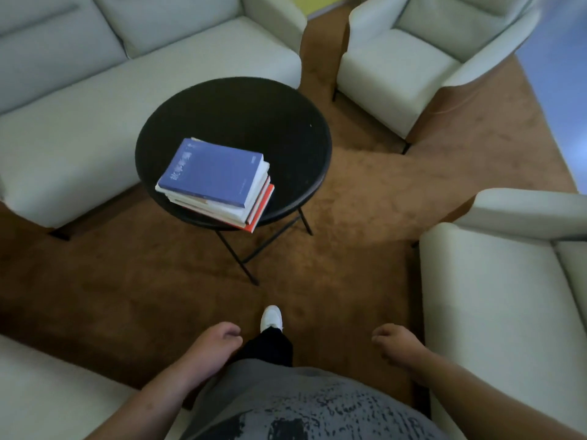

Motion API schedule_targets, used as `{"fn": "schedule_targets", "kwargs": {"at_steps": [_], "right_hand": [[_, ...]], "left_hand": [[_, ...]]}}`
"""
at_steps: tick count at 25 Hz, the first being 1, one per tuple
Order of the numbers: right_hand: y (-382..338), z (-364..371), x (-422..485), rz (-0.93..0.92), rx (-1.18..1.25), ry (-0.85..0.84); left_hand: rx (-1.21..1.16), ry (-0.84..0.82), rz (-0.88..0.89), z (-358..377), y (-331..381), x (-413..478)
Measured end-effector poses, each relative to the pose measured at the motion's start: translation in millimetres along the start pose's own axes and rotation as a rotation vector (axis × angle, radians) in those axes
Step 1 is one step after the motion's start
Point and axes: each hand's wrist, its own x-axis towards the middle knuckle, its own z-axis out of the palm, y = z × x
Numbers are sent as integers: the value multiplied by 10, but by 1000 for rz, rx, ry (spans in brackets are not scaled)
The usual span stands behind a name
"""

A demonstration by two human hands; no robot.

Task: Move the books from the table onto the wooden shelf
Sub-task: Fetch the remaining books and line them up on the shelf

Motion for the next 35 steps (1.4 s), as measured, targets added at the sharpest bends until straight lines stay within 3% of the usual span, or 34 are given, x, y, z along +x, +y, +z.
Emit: {"fn": "schedule_targets", "kwargs": {"at_steps": [9,17,25,29,33,35], "right_hand": [[-1751,-182,410,-116,-114,-64],[-3291,-536,487,-462,-50,-47],[-4666,-595,1053,-572,-287,-65],[-5097,-372,1243,-604,-503,-291],[-5236,-84,1458,-344,-328,-627],[-5193,5,1520,-296,-271,-689]], "left_hand": [[-157,90,7,-1104,593,653],[-590,59,-31,-1440,889,823],[-1086,292,-55,-1503,1505,1210],[-1163,589,62,-1494,1737,1403],[-1306,716,81,-1401,1760,1543],[-1418,705,72,-1346,1745,1588]]}}
